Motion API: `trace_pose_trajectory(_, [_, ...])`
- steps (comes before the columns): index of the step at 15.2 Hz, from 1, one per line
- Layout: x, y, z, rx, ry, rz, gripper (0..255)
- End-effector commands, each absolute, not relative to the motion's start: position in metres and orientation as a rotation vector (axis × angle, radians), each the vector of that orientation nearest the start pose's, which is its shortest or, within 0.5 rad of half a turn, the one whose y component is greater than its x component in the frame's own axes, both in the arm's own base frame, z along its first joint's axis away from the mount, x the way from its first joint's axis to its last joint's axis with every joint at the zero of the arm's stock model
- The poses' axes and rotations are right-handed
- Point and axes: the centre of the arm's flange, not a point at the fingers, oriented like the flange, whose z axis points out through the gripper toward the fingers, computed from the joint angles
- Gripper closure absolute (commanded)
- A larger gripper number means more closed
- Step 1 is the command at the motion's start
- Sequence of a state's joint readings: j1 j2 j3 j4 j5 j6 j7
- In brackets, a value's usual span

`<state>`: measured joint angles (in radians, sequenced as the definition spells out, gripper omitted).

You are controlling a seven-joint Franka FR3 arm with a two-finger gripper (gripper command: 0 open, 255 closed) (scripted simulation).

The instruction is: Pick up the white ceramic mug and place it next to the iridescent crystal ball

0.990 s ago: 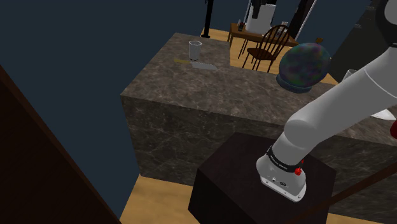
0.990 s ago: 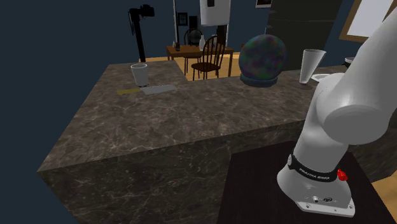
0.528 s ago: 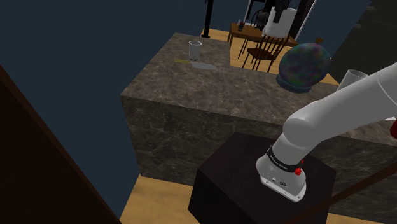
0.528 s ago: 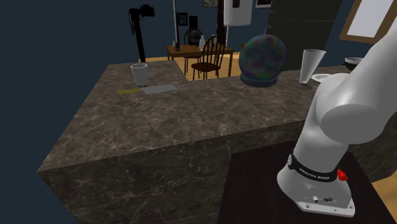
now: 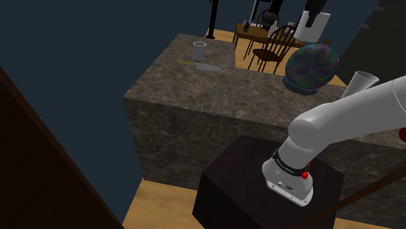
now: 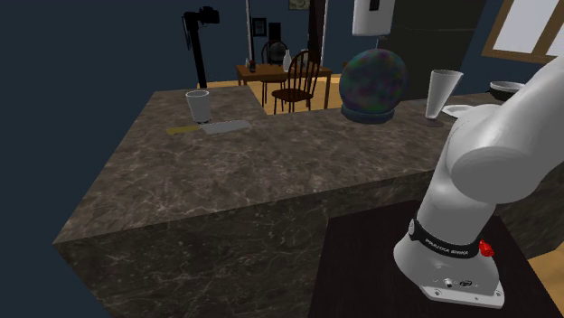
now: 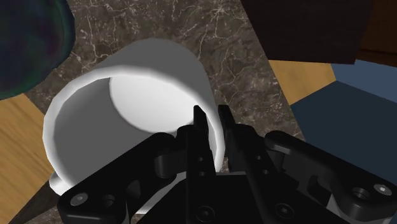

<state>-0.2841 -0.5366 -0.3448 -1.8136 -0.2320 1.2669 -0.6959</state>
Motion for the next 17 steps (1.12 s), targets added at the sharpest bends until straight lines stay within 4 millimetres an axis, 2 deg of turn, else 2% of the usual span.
trace_pose_trajectory(1, [0.218,-0.290,0.712,-3.154,-0.082,0.099,255])
trace_pose_trajectory(17, [0.051,-0.418,0.712,-3.154,-0.082,0.099,255])
